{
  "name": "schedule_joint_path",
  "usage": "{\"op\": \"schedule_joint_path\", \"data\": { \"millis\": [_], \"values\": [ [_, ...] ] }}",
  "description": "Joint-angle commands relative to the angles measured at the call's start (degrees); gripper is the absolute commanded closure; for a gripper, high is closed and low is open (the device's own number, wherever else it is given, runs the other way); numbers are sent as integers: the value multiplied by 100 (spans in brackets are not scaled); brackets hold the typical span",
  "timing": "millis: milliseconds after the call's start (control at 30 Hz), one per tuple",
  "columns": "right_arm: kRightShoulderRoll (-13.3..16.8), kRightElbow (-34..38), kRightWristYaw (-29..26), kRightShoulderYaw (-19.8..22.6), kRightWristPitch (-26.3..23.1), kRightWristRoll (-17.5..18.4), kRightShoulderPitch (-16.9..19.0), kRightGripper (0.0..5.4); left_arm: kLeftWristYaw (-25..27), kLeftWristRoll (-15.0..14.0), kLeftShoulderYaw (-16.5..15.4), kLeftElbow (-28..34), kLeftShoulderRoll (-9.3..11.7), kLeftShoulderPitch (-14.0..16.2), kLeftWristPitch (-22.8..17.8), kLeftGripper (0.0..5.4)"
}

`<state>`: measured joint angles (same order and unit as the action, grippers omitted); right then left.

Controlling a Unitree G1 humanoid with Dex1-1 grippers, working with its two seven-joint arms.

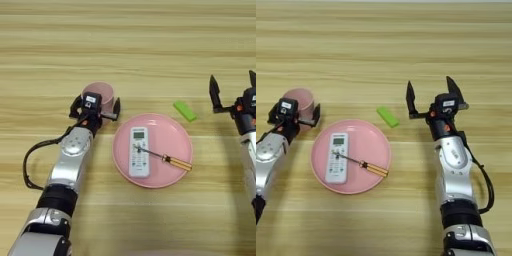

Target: Move the objects on the table

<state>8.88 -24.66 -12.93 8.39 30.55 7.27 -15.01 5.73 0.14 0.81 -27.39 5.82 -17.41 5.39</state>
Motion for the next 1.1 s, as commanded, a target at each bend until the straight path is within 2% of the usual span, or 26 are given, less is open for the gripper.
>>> {"op": "schedule_joint_path", "data": {
  "millis": [33,133,367,500,733,833,967,1100],
  "values": [
    [8,-37,18,-1,20,1,-109,0,-33,118,55,381,33,273,-144,3],
    [7,-32,20,-6,25,-8,-109,0,-107,110,9,635,15,400,-159,3],
    [4,-50,20,-6,32,-7,-116,0,-230,385,118,1454,41,701,-39,3],
    [7,-52,16,-8,38,-9,-111,0,-254,448,146,1737,17,790,-92,3],
    [11,-23,8,-8,38,-4,-91,0,-234,623,270,2305,61,896,64,3],
    [21,1,-9,-10,32,5,-78,0,-252,767,301,2423,124,841,262,3],
    [27,99,-74,-25,-16,54,-47,0,-133,612,195,2343,199,644,436,3],
    [39,325,-295,-124,-139,162,28,0,-100,467,-31,1743,331,272,646,3]
  ]
}}
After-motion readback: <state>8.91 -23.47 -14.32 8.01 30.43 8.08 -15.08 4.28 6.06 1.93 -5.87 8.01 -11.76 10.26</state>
